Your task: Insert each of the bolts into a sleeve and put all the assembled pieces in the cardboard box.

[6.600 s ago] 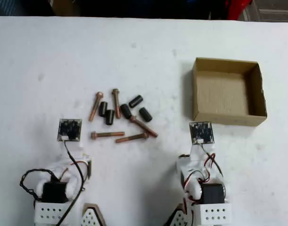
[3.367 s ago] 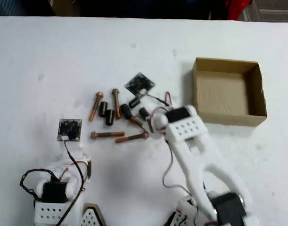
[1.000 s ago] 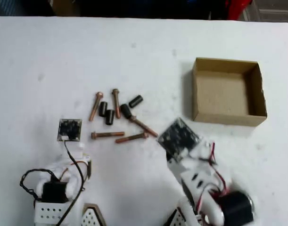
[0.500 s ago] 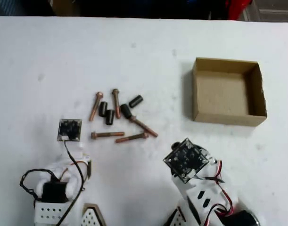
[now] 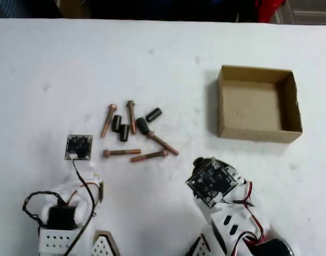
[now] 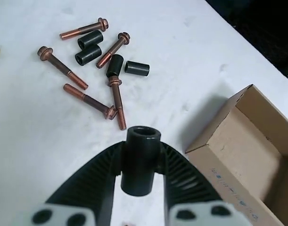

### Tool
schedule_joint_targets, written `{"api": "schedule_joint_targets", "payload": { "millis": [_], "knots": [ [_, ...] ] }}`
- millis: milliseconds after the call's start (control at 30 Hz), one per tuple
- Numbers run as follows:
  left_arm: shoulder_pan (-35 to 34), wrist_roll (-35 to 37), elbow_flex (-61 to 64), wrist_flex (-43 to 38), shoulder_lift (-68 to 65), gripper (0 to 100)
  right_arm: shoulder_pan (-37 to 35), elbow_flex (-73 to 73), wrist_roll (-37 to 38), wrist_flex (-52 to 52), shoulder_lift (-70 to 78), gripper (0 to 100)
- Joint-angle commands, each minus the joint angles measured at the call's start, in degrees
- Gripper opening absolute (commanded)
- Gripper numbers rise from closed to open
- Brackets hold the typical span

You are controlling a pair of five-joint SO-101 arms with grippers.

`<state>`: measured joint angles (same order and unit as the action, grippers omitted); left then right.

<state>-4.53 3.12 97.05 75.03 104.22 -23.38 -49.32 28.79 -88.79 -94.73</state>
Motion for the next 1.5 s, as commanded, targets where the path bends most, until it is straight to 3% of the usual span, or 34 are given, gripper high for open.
{"api": "schedule_joint_targets", "payload": {
  "millis": [0,433,700,833,1033,1167,1467],
  "knots": [
    [0.6,0.9,-0.1,-1.5,0.2,2,-0.1,-3.5,0.4,6.5,-0.1,1.5],
    [0.7,0.9,-0.1,-1.5,0.2,2,0.2,-25.3,-6.2,29.4,-0.1,1.5],
    [1.1,1.1,-0.1,-2.0,0.2,3,-0.2,-28.2,-8.3,29.8,-0.1,1.5],
    [1.5,0.5,-0.1,-8.5,0.3,3,-0.3,-30.9,-8.3,29.8,-0.1,1.5],
    [-1.2,-16.4,-0.5,-20.3,0.3,3,-0.3,-31.6,-8.3,29.5,-0.1,1.5],
    [-6.2,-18.6,-1.1,-24.4,0.2,3,-0.3,-32.4,-8.3,29.7,-0.1,1.5],
    [-6.9,-18.7,-17.1,-17.3,-4.4,2,-0.3,-32.7,-8.3,29.8,-0.1,1.5]
  ]
}}
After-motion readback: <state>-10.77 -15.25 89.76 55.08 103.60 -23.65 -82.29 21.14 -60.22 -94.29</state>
